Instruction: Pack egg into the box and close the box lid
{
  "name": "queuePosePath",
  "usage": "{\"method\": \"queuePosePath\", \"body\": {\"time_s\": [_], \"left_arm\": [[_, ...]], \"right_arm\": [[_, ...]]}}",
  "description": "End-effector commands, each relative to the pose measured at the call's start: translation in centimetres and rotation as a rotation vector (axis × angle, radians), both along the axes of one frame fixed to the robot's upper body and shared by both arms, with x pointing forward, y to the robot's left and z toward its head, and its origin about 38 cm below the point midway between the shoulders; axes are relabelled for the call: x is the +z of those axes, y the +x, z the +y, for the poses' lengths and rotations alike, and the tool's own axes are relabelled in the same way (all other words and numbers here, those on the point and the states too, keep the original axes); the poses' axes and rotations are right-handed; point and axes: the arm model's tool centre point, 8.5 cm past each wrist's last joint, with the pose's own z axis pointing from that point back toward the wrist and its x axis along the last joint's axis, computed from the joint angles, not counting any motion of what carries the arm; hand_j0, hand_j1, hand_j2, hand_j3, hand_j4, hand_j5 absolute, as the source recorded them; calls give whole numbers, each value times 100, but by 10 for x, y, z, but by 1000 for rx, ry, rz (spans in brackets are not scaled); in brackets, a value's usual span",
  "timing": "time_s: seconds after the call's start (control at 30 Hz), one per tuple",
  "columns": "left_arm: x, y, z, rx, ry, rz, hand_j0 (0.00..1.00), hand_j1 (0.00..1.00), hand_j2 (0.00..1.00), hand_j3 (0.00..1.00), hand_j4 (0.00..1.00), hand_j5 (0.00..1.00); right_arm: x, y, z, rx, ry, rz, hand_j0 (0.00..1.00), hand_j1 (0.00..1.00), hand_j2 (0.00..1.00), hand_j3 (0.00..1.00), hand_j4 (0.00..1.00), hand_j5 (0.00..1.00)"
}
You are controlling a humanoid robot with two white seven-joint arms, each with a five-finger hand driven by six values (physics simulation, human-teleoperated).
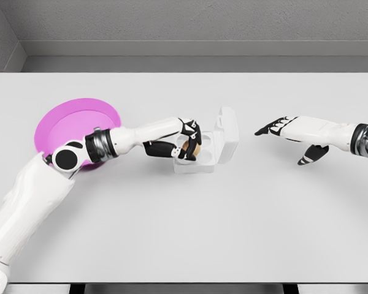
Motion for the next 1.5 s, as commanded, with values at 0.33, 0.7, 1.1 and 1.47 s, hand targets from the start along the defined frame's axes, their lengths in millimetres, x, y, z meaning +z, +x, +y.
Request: {"method": "queuePosePath", "body": {"time_s": [0.33, 0.7, 1.1, 1.47], "left_arm": [[-7, 5, 8, 29, 7, 26, 14, 14, 14, 14, 14, 14], [-10, 8, 9, 39, 11, 38, 25, 25, 25, 25, 25, 25], [-10, 7, 9, 36, 11, 35, 70, 70, 70, 70, 70, 70], [-10, 7, 11, 41, 9, 36, 74, 74, 74, 74, 74, 74]], "right_arm": [[-1, 1, 1, -4, 7, 3, 100, 100, 100, 100, 100, 100], [-1, 1, 1, -3, 7, 3, 100, 100, 100, 100, 100, 100], [-1, 0, 1, -1, 7, 4, 100, 100, 100, 100, 100, 100], [-3, 0, 2, 3, 5, 8, 100, 100, 100, 100, 100, 100]]}}
